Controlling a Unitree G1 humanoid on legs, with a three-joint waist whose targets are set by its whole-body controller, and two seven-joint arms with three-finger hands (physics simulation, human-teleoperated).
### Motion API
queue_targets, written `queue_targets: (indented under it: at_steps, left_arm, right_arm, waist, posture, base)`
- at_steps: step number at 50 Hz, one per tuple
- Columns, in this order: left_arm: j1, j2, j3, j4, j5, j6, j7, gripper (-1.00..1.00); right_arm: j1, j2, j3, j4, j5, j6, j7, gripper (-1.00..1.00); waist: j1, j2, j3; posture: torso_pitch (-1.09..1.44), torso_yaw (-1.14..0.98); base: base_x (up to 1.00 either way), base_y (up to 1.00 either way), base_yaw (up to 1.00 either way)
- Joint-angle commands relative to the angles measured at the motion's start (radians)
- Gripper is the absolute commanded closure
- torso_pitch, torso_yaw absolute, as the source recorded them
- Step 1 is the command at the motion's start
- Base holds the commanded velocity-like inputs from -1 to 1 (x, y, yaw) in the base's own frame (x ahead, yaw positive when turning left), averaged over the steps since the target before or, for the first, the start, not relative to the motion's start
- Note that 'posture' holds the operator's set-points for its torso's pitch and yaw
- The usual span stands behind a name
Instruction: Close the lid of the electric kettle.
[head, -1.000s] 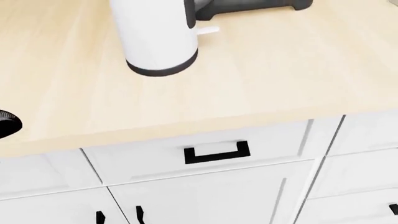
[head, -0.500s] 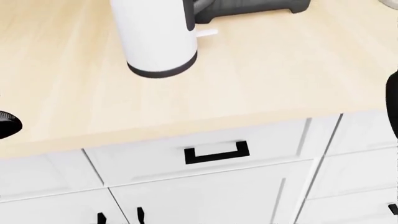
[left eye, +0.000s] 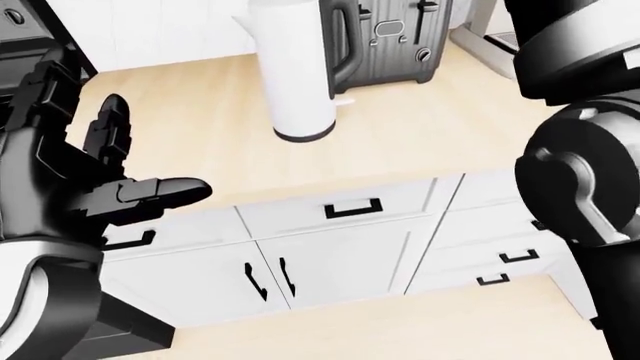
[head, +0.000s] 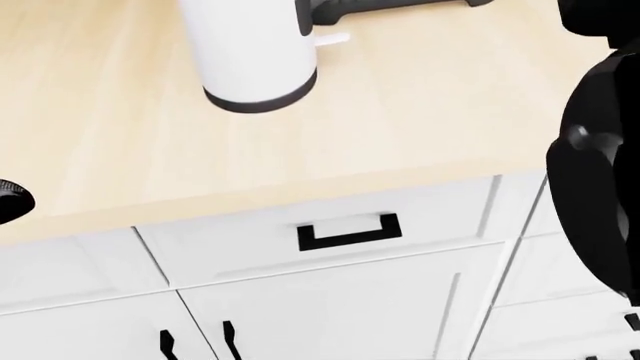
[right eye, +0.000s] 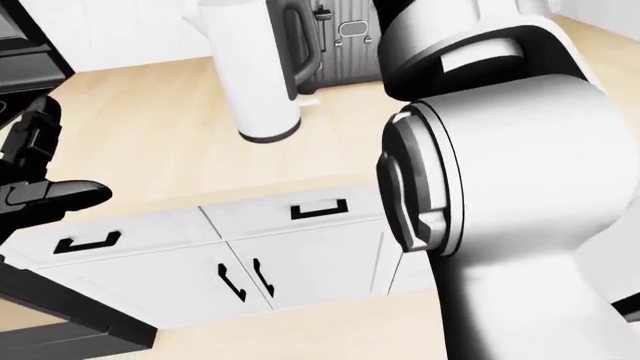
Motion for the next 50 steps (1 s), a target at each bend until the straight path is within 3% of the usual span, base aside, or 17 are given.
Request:
queue_targets:
  at_steps: [1,22,32,39,50]
  left_arm:
    - [-0.017,0.016,0.015,-0.02,0.001,-0.025,0.001,-1.0]
    - [-0.013,0.025,0.021,-0.006,-0.017,-0.04,0.008,-1.0]
    - [-0.013,0.027,0.024,0.001,-0.017,-0.046,0.007,-1.0]
    - [-0.013,0.032,0.028,0.006,-0.025,-0.049,0.009,-1.0]
    - [-0.015,0.042,0.033,0.005,-0.051,-0.05,0.029,-1.0]
  right_arm:
    - [-0.038,-0.004,-0.002,-0.036,-0.009,-0.033,0.004,-1.0]
    - [-0.098,0.067,0.017,-0.011,-0.108,-0.049,0.067,-1.0]
    - [-0.024,0.12,0.076,-0.015,-0.215,-0.103,0.131,-1.0]
    - [0.015,0.142,0.072,-0.021,-0.254,-0.119,0.144,-1.0]
    - [0.052,0.172,0.124,-0.025,-0.377,-0.176,0.213,-1.0]
  waist:
    - [0.0,0.003,-0.026]
    - [-0.008,0.011,-0.024]
    - [-0.015,0.014,-0.025]
    - [-0.013,0.017,-0.027]
    - [-0.014,0.019,-0.029]
  posture:
    - [0.0,0.0]
    - [0.0,0.0]
    - [0.0,0.0]
    - [0.0,0.0]
    - [0.0,0.0]
  base:
    - [0.0,0.0,0.0]
    - [0.0,0.0,0.0]
    - [0.0,0.0,0.0]
    - [0.0,0.0,0.0]
    - [0.0,0.0,0.0]
